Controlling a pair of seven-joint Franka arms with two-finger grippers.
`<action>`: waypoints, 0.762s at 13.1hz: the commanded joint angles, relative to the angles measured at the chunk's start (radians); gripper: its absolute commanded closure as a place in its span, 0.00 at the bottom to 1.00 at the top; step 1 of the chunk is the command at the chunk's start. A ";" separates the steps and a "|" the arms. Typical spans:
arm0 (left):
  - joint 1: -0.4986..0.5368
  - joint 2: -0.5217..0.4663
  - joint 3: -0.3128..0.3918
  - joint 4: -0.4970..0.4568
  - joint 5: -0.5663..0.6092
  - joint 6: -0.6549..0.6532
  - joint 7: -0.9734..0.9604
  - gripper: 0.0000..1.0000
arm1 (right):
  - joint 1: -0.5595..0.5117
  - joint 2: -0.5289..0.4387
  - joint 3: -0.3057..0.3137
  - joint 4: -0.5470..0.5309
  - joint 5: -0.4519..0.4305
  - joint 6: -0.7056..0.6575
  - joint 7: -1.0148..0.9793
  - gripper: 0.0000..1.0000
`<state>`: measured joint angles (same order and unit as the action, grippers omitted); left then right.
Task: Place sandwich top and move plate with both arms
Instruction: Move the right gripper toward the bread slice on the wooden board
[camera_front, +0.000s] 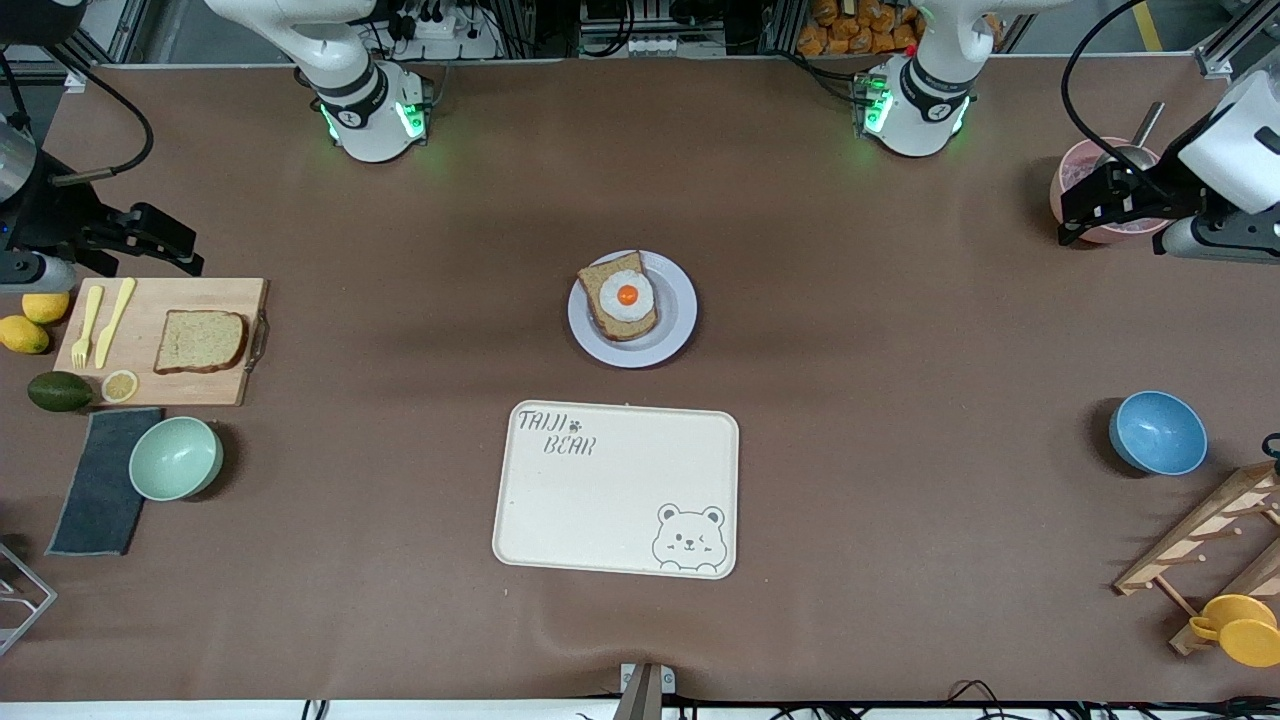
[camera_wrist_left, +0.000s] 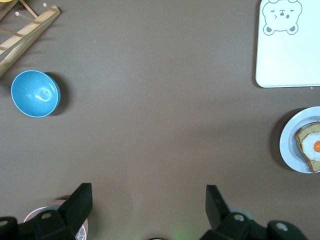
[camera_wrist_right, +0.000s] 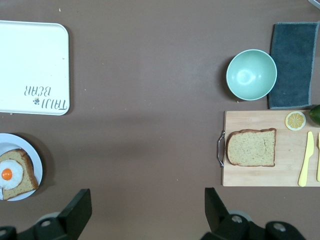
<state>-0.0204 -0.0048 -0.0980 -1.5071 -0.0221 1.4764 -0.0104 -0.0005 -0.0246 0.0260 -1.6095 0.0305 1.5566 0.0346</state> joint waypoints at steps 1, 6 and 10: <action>0.005 -0.012 -0.005 0.001 -0.012 -0.004 0.003 0.00 | 0.008 -0.012 -0.008 0.002 -0.007 -0.010 0.005 0.00; 0.007 0.005 -0.002 0.025 -0.002 -0.005 0.004 0.00 | 0.010 -0.012 -0.008 0.002 -0.006 -0.013 0.008 0.00; 0.040 -0.001 0.001 0.002 -0.096 -0.008 -0.016 0.00 | 0.013 -0.012 -0.017 -0.026 -0.006 -0.032 0.019 0.00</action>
<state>-0.0035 -0.0019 -0.0947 -1.4975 -0.0572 1.4767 -0.0108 0.0006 -0.0246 0.0255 -1.6118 0.0305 1.5274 0.0358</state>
